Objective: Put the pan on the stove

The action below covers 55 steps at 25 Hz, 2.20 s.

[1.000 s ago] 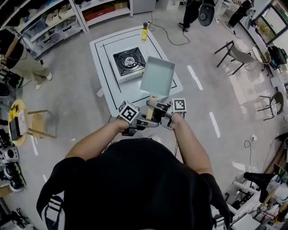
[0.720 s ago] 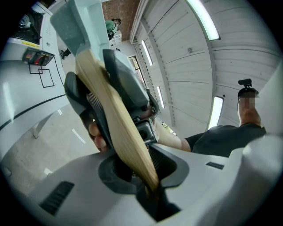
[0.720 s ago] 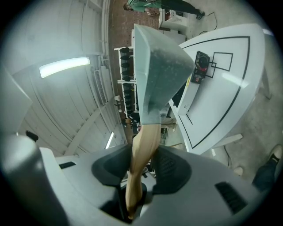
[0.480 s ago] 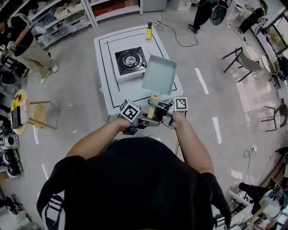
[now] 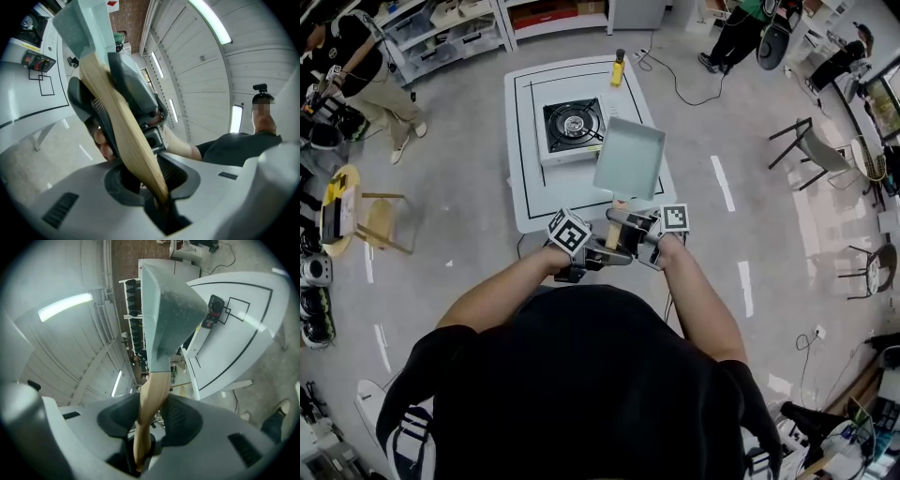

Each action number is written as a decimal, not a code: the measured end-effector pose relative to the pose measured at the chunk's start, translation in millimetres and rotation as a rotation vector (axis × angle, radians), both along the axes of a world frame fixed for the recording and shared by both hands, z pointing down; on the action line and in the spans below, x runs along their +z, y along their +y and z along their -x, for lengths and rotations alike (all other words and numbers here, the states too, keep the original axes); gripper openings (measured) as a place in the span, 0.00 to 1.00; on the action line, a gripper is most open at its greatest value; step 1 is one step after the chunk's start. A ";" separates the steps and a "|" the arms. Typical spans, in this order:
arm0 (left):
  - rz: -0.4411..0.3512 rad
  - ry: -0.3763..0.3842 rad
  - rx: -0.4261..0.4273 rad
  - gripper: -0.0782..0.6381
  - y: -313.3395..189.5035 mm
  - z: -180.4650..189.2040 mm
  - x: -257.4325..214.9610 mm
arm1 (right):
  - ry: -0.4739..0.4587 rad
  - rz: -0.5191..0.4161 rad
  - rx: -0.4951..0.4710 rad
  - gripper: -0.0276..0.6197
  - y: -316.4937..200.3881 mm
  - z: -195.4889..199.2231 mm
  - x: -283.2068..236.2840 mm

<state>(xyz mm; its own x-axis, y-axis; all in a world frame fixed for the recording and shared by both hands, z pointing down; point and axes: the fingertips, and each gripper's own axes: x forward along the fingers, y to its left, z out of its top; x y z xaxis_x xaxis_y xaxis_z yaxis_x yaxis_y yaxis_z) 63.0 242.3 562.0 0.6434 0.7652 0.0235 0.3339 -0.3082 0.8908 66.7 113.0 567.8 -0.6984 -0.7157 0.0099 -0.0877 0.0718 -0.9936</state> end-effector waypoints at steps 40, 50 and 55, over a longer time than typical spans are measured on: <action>0.035 0.035 -0.091 0.23 -72.6 1.9 3.8 | 0.015 0.034 -0.087 0.25 -75.0 17.2 10.4; 0.040 0.036 -0.094 0.23 -107.0 -6.4 7.3 | 0.005 0.044 -0.103 0.25 -111.0 11.3 15.1; 0.047 0.048 -0.086 0.23 -119.3 -15.1 8.1 | -0.001 0.048 -0.105 0.25 -123.9 4.8 13.7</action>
